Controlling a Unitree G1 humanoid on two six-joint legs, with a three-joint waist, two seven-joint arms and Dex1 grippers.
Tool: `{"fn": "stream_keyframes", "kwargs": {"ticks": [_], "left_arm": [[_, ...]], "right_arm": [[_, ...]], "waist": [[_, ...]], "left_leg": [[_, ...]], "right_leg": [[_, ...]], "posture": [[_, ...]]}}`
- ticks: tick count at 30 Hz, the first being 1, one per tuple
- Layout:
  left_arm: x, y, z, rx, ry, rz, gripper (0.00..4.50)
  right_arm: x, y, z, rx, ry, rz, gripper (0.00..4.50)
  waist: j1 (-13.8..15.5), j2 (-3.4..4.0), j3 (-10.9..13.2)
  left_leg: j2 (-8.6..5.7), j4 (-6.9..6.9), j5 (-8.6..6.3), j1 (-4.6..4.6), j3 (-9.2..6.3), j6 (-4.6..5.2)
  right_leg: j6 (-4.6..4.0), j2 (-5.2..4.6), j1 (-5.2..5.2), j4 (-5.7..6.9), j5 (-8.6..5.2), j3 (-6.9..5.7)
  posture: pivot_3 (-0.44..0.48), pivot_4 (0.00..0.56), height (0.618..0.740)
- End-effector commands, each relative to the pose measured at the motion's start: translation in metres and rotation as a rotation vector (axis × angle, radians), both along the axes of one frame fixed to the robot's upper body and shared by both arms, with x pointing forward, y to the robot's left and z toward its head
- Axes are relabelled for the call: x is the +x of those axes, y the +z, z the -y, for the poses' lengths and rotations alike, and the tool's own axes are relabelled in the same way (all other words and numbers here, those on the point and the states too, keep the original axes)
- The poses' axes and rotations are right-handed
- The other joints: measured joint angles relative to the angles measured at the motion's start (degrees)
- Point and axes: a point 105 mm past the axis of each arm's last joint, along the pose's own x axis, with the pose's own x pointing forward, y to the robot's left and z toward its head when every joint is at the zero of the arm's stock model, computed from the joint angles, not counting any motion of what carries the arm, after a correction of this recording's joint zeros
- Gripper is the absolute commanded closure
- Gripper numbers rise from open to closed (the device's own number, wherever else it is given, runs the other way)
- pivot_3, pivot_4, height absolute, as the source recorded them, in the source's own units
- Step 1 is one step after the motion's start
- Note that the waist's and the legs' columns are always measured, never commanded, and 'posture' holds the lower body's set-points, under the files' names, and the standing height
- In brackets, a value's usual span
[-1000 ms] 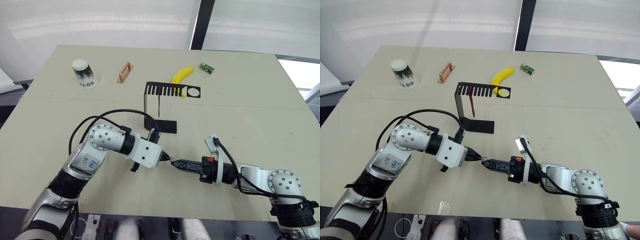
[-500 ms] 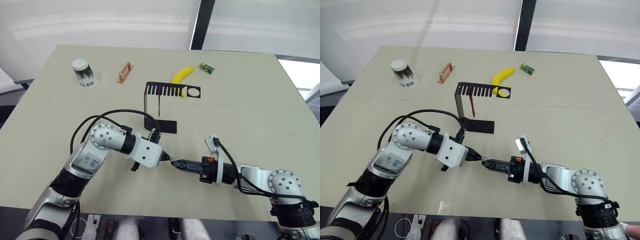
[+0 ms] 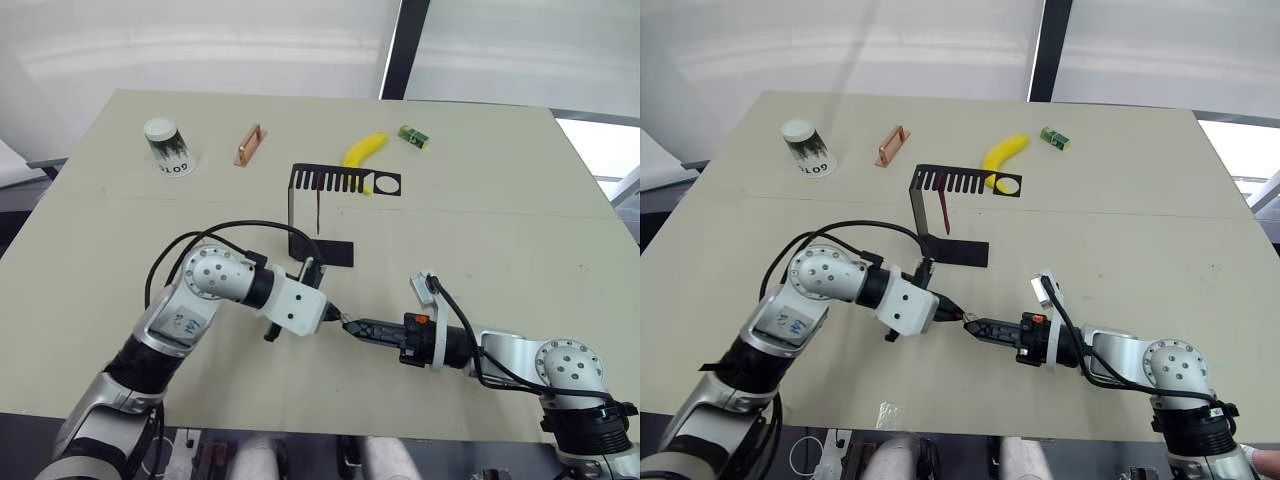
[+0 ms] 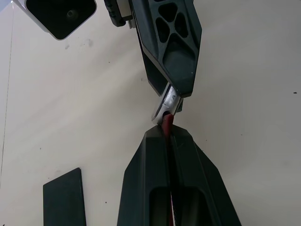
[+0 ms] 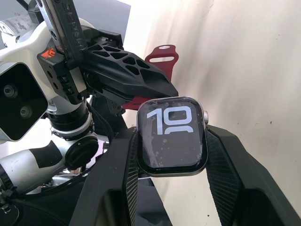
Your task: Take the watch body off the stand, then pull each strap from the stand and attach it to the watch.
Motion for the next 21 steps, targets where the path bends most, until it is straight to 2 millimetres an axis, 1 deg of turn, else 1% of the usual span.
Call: {"fn": "stream_keyframes", "kwargs": {"ticks": [1, 21], "left_arm": [[-0.0244, 0.0096, 0.034, -0.065, -0.177, 0.04, 4.5], [-0.0225, 0.0063, 0.0375, -0.036, -0.154, 0.015, 4.5]], "right_arm": [[-0.0225, 0.0256, -0.0273, 0.127, 0.17, 0.048, 2.98], [-0.0253, 0.0252, -0.0285, 0.115, 0.191, 0.053, 2.98]], "waist": [[0.0, 0.0, 0.0], [0.0, 0.0, 0.0]], "left_leg": [[0.0, 0.0, 0.0, 0.0, 0.0, 0.0], [0.0, 0.0, 0.0, 0.0, 0.0, 0.0]], "right_leg": [[0.0, 0.0, 0.0, 0.0, 0.0, 0.0], [0.0, 0.0, 0.0, 0.0, 0.0, 0.0]], "posture": [[0.0, 0.15, 0.729], [0.0, 0.15, 0.729]]}}
